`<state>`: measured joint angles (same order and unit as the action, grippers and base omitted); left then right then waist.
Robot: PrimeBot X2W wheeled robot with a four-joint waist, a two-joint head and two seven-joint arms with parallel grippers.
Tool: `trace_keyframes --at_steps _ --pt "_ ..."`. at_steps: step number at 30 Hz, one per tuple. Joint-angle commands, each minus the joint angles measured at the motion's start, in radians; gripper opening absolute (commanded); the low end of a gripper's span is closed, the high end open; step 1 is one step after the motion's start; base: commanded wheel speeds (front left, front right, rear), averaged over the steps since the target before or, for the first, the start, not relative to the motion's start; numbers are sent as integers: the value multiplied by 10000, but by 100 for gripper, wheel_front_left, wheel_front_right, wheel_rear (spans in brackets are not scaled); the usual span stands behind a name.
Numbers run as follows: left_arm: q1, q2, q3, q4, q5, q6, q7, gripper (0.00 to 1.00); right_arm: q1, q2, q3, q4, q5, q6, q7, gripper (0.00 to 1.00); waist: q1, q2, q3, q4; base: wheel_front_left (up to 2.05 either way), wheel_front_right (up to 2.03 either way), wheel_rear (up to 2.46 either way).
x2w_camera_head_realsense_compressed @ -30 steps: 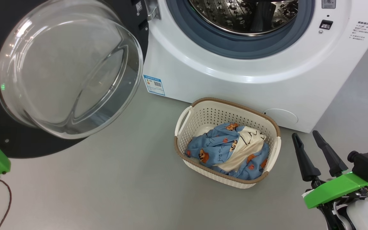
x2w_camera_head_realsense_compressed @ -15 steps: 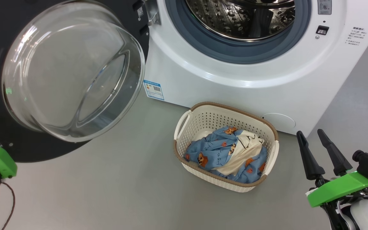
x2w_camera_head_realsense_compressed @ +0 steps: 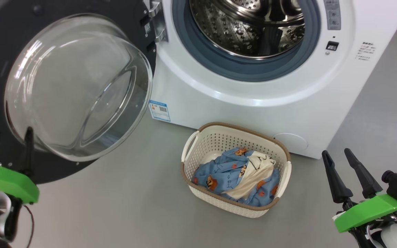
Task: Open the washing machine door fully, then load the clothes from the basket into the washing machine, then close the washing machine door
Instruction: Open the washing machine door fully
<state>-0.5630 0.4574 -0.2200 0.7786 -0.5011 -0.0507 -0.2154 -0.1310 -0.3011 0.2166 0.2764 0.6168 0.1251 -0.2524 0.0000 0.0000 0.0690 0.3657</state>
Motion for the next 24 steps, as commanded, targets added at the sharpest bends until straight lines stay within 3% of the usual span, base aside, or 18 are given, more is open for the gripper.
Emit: trace_keyframes --at_steps 1,8,15,24 --pt "222 440 341 -891 -123 178 40 100 142 -252 156 -245 59 56 -93 100 0 0 -302 -272 0 0 0" --pt "1432 250 394 -3121 -387 645 432 100 315 -287 245 -359 52 56 -93 100 0 0 -681 -888 0 0 0" --pt "2736 85 412 -5361 -631 1168 854 100 327 -463 428 -546 45 56 -93 100 0 0 -866 -1937 0 0 0" --pt "3863 -281 541 -6678 -975 1694 834 100 61 -707 594 -746 15 56 -94 100 0 0 -859 -3492 0 0 0"
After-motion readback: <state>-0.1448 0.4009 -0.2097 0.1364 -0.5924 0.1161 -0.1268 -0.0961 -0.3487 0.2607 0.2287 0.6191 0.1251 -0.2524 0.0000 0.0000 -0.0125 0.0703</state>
